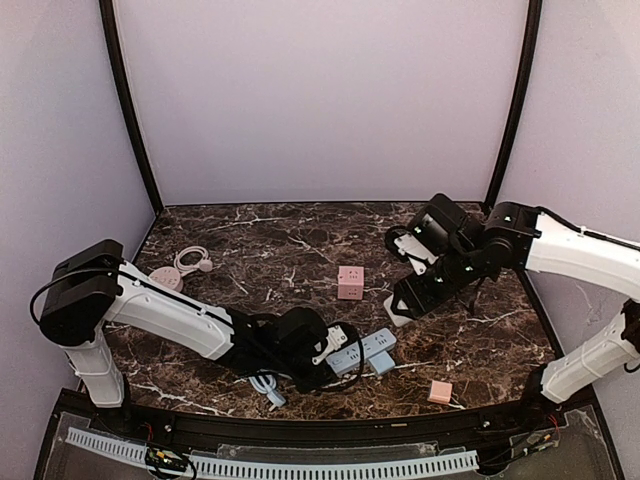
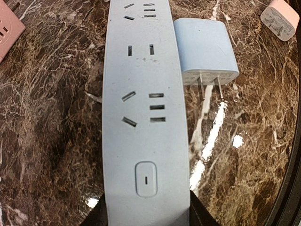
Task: Insert the plug
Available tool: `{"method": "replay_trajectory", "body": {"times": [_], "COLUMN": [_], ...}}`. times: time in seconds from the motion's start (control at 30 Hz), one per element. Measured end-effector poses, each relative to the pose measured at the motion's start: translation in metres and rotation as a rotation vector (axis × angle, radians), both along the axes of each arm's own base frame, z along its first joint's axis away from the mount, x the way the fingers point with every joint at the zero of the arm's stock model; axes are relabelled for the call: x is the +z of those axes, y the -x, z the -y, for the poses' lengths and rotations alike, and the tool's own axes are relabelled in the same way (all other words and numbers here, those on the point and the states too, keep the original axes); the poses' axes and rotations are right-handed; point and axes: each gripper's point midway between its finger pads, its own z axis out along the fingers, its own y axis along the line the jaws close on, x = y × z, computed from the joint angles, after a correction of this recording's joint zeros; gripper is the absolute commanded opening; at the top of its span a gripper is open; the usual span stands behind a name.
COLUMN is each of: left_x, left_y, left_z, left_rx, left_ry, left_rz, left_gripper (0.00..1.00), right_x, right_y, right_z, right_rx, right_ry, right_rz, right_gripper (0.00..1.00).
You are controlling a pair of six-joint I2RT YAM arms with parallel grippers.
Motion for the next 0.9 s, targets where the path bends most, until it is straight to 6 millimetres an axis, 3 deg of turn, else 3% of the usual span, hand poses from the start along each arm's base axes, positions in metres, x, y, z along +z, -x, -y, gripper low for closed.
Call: {"method": "replay_trajectory", "body": {"times": [0.23, 0.37, 0.63, 0.9], "left_x": [-0.001, -0.001, 0.001, 0.008], "left_y": [-0.004, -0.008, -0.006, -0.004], "left_z": [-0.003, -0.003, -0.01, -0.016], "left_rx": [-0.012, -0.006, -0.002, 0.0], "left_ry": [-0.025, -0.024, -0.002, 0.039], "left_rz": [0.04, 0.059, 0.072, 0.087], "left_gripper": [0.64, 0.73, 0.77, 0.78], "right_x": [-0.013, -0.029, -0.04, -0.058], "right_y": [0.007, 0.012, 0.015, 0.009], "right_z": [-0.005, -0.015, -0.038, -0.04], "right_rx": [-0.007, -0.007, 0.004, -0.012], "right_ry": [0.013, 0.024, 0.046, 0.128], "right_rz": [-0.077, -0.157, -0.232, -0.255], "right_gripper": [0.0, 0.0, 0.0, 0.0]}}
